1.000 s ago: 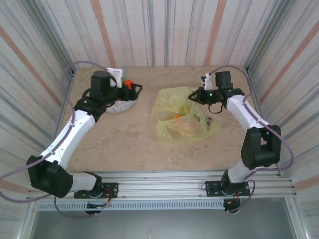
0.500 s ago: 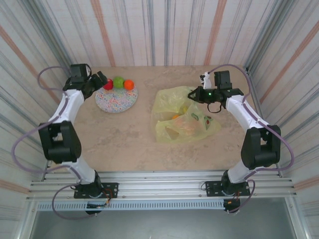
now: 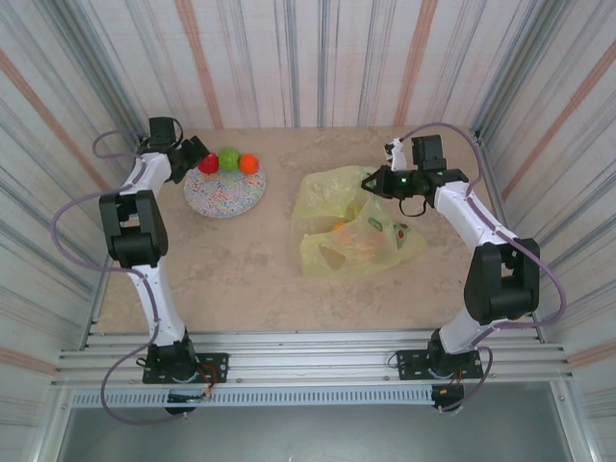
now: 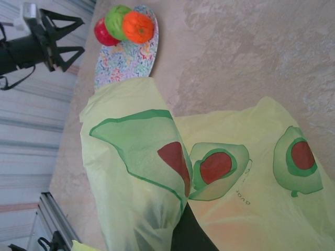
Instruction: Place the fruits into the plastic bag
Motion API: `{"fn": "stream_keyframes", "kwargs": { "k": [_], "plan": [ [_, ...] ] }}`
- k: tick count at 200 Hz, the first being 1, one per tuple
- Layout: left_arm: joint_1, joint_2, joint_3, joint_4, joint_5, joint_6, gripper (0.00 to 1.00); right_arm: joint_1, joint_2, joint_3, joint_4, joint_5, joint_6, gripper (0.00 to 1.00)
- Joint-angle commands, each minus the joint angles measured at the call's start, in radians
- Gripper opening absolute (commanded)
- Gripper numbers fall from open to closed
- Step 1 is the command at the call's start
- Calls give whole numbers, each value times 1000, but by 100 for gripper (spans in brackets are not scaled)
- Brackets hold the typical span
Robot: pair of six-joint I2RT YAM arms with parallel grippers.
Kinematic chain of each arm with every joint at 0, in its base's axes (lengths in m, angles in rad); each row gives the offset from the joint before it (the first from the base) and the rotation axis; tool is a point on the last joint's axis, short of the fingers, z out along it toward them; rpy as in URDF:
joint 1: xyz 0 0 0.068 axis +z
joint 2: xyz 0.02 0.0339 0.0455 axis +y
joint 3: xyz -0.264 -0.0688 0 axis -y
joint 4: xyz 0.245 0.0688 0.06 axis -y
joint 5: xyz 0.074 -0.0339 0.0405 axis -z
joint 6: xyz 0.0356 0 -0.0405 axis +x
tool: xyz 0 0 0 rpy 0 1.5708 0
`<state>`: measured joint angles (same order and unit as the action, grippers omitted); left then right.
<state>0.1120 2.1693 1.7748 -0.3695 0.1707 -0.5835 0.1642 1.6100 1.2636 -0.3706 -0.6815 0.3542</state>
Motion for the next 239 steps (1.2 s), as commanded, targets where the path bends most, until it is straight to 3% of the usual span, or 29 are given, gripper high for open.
{"fn": "stream_keyframes", "kwargs": {
  "k": [1,77,146,186,239],
  "plan": [
    [8,60,72,-18,47,-38,95,8,13,37,-20,-9,-11,0],
    [9,198,183,-16,115,-79,94,12,3,16,-28,-3,-14,0],
    [9,223,174,4,146,-89,81,20,-7,-9,-26,0,-8,0],
    [12,187,144,16,143,-81,70,24,-11,-16,-28,3,-6,0],
    [17,15,-15,77,109,-57,65,27,-13,-16,-28,3,-6,0]
  ]
}}
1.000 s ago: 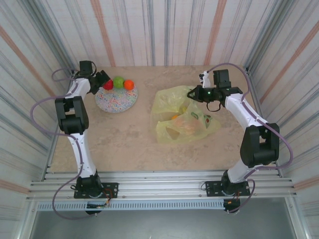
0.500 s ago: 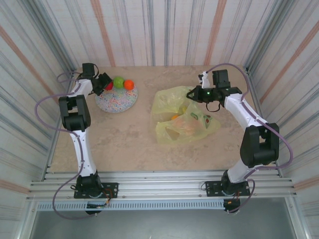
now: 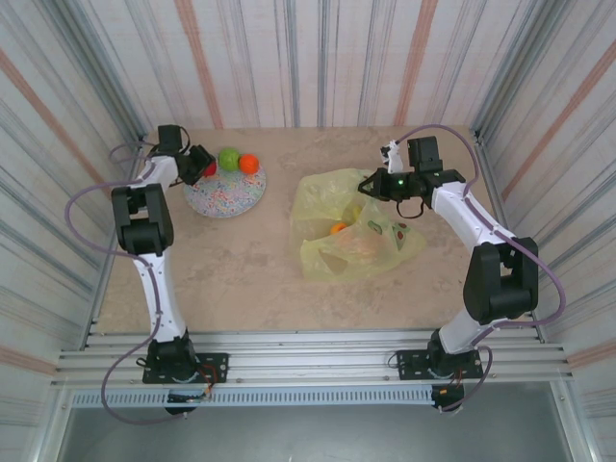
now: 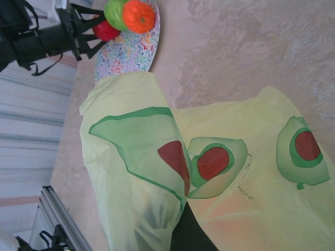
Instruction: Place the fruits into the plastic bag
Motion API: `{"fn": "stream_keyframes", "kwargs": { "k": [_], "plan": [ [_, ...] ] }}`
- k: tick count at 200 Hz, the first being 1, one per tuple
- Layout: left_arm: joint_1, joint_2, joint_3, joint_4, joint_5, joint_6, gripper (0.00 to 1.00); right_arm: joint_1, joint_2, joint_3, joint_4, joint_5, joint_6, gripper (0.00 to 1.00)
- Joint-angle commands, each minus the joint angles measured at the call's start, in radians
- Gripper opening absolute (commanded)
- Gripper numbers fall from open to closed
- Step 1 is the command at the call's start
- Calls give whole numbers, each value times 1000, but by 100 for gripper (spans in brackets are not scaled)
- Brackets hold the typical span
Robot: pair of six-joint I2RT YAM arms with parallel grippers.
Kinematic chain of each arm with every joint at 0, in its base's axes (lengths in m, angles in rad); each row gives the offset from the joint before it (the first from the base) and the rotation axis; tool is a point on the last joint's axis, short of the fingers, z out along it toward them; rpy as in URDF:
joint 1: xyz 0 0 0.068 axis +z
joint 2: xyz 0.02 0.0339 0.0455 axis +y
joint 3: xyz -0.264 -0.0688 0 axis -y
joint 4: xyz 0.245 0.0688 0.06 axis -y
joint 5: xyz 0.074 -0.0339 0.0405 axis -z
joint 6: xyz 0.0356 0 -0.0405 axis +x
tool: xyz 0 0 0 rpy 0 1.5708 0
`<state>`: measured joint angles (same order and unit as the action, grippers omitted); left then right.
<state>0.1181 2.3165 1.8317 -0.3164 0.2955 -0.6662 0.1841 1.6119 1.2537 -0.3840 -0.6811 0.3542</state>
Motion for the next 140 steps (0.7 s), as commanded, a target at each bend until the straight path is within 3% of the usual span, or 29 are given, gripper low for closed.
{"fn": "stream_keyframes", "kwargs": {
  "k": [1,54,81,107,140],
  "plan": [
    [11,-136,-76,25,-16,25,65,7,-14,-6,-15,3,-6,0],
    [1,-464,-402,127,11,-2,64,6,-17,-6,-15,14,-8,0],
    [-56,-665,-553,140,8,6,64,0,-16,2,-20,16,-12,0],
    [-201,-820,-666,147,7,34,64,-7,-18,12,-23,20,-12,0],
    [-463,-905,-756,212,-12,73,62,-12,-10,29,-32,12,-13,0]
  ]
}}
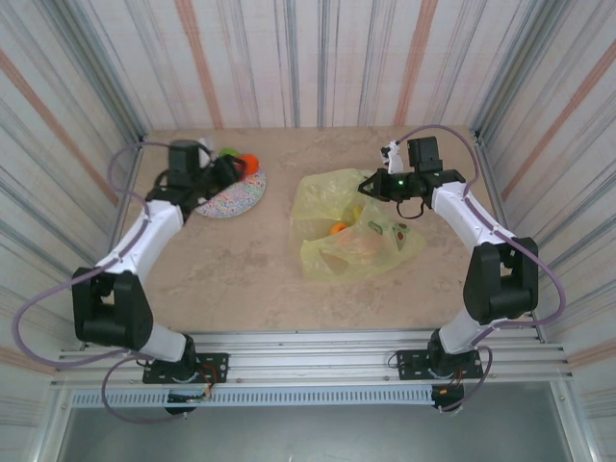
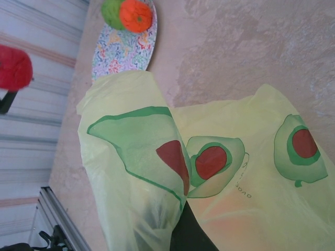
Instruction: Place the fruits into the plastic bag
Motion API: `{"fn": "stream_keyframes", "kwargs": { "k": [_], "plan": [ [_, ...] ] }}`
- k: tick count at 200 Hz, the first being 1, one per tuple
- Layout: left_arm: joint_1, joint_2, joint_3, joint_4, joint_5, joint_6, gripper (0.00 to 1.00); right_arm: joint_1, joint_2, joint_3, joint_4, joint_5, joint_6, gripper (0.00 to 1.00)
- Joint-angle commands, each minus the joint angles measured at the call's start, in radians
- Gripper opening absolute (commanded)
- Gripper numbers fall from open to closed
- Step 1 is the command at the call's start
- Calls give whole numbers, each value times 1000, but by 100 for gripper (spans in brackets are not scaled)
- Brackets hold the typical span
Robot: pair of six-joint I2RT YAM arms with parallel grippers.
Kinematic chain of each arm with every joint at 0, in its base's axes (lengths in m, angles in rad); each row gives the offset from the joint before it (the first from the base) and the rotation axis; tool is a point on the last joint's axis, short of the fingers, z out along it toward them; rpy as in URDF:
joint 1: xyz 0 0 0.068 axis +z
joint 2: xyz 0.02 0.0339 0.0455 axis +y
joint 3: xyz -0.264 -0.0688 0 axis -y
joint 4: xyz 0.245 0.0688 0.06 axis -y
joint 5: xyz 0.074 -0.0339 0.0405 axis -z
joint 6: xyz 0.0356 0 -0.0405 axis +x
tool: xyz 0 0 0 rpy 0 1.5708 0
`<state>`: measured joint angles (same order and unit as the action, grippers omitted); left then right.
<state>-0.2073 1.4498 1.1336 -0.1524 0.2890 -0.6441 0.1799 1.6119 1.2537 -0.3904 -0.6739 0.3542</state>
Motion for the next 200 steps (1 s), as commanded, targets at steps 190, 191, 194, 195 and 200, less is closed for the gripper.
{"fn": "stream_keyframes", "kwargs": {
  "k": [190,191,194,195,200],
  "plan": [
    [-576,462,187,282,20,-11,66,7,13,24,50,-90,82,0],
    [-577,464,186,284,18,-13,66,7,13,25,50,-90,82,0],
    [-578,467,188,292,6,-20,66,7,14,23,51,-90,84,0],
    [-579,470,188,293,1,-21,66,7,14,22,50,-90,84,0],
    [-580,477,191,299,-19,-32,67,7,13,20,54,-90,84,0]
  ]
}}
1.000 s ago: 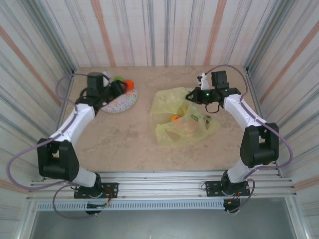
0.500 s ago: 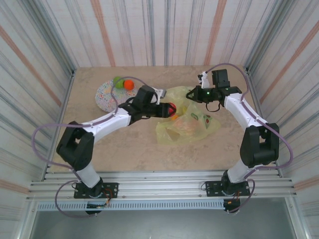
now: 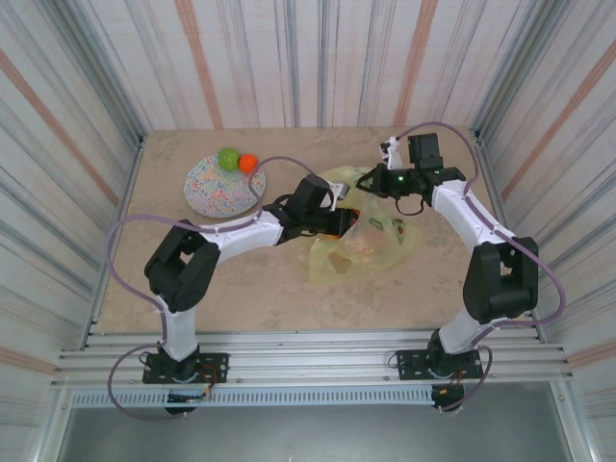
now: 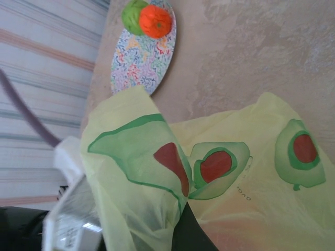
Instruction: Place the fruits into the plastic bag
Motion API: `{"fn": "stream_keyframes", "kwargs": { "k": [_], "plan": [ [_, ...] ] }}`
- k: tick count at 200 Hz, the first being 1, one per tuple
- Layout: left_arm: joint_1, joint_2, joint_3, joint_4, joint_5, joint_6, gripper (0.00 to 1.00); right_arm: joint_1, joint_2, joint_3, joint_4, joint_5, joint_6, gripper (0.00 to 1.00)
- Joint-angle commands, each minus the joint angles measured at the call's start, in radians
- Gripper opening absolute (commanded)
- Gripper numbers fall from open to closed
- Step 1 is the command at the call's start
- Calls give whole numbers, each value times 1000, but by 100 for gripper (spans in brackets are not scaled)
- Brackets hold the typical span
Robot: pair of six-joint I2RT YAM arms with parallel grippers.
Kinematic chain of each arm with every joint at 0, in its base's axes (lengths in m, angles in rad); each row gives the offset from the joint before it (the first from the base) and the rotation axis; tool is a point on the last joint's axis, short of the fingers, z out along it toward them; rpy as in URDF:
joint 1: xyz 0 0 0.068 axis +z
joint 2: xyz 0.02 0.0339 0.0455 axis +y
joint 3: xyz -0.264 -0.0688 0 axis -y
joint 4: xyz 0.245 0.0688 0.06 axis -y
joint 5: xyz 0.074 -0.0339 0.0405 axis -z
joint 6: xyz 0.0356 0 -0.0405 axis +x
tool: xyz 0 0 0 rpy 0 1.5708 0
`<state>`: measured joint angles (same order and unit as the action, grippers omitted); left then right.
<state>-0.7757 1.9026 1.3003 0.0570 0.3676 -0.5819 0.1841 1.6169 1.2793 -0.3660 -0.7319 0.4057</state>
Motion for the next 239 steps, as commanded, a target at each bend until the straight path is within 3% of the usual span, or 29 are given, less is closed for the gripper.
{"fn": "stream_keyframes", "kwargs": {
  "k": [1,51,112,160,239],
  "plan": [
    [-12,26,25,91,-100,-97,67,3,8,-5,30,-31,32,0],
    [-16,66,39,133,-175,-139,77,0,7,-6,20,-32,27,0],
    [-14,-28,-26,103,-189,-82,89,-15,6,-12,10,-31,11,0],
    [-5,-137,-95,66,-187,-24,90,-37,5,-11,-18,-35,-22,0],
    [87,-356,-201,-29,-58,126,89,-64,5,-18,-70,-31,-80,0]
  ]
}}
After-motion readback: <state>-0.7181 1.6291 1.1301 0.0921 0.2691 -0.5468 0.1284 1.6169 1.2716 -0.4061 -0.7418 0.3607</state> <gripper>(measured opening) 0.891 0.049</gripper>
